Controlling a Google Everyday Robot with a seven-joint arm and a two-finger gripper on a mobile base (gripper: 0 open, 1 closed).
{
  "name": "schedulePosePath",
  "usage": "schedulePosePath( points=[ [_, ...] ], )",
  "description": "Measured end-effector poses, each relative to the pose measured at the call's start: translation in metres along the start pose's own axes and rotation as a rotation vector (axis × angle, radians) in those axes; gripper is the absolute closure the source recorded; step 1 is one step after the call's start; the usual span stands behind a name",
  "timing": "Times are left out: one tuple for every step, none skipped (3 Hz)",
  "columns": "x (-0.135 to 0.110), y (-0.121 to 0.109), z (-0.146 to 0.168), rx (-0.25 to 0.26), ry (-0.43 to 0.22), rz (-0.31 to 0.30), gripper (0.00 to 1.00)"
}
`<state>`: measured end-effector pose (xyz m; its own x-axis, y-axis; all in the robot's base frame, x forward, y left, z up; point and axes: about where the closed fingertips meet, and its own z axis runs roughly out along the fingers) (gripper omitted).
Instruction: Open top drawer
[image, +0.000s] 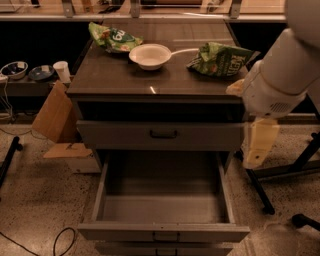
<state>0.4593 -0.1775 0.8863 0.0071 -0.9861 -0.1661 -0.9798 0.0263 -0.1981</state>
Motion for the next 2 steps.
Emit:
schedulePosePath(
  points=[
    [-0.003, -0.011, 0.055, -0.056, -0.019, -0.005, 0.0],
    [-0.001, -0.03, 0.114, -0.105, -0.059, 0.065, 0.0]
  ],
)
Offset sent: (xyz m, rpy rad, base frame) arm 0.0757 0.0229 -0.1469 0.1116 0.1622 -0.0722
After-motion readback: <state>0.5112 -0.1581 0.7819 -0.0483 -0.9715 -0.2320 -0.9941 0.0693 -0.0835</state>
